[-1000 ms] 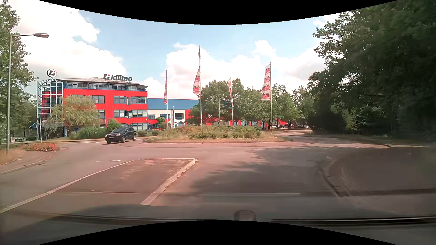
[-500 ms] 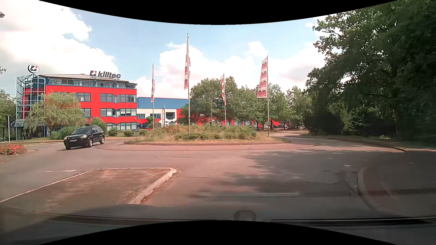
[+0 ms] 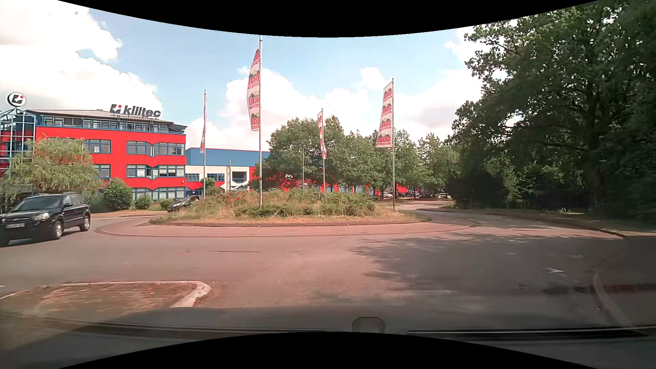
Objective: Follow the waypoints while adhering to traffic rules and regulations
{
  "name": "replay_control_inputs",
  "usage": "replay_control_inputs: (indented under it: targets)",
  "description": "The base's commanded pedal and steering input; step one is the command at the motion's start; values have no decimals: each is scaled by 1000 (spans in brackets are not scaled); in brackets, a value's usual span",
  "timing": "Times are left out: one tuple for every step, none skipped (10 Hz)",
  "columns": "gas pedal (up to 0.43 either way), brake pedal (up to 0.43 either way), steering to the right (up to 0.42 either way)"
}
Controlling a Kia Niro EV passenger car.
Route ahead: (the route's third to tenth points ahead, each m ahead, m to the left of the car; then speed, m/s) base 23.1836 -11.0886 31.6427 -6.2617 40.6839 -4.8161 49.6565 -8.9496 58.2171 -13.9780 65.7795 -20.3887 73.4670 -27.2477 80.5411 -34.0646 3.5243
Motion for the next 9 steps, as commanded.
replay_control_inputs:
  targets:
    - [0,128,167]
    - [0,116,179]
    - [0,61,195]
    - [0,0,222]
    - [0,0,241]
    - [177,0,252]
    - [189,0,260]
    - [350,0,275]
    - [350,0,287]
